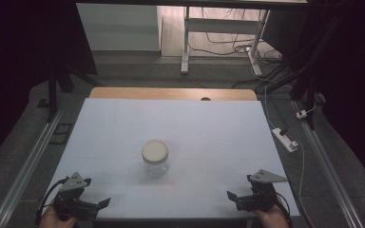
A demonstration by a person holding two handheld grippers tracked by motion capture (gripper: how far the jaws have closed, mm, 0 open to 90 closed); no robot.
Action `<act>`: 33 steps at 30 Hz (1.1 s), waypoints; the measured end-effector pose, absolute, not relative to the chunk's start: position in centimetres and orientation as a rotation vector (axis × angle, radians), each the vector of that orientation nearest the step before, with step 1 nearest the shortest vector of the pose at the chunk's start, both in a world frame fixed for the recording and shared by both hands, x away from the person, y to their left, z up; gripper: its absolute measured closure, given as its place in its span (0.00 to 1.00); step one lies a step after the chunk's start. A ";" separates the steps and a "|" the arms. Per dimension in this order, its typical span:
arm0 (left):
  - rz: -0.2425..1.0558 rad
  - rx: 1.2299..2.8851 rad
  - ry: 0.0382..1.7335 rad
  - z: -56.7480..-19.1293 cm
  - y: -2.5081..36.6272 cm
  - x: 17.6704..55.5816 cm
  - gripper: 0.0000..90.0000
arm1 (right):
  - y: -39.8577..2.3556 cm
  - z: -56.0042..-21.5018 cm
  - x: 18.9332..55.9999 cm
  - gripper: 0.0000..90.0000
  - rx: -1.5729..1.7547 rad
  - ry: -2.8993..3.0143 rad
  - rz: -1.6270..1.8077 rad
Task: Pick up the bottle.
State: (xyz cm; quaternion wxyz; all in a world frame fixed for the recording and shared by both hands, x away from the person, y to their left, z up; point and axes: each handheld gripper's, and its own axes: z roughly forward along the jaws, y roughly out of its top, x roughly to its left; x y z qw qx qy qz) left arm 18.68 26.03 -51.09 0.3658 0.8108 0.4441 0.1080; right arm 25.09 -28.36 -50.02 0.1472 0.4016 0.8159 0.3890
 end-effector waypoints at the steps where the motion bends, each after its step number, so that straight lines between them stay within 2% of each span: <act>1: 0.280 2.086 1.131 -51.0 26.0 18.7 0.00 | -28.4 -50.0 25.1 0.00 1.153 2.349 1.118; 9: 0.216 2.053 1.080 -50.9 25.7 19.6 0.00 | -28.3 -50.0 25.1 0.00 1.150 2.356 1.113; 24: 0.259 2.093 1.007 -50.8 24.1 21.2 0.00 | -28.2 -50.1 25.1 0.00 1.148 2.364 1.105; 33: 0.238 2.103 0.933 -50.8 23.1 22.7 0.00 | -28.2 -50.1 25.2 0.00 1.149 2.366 1.102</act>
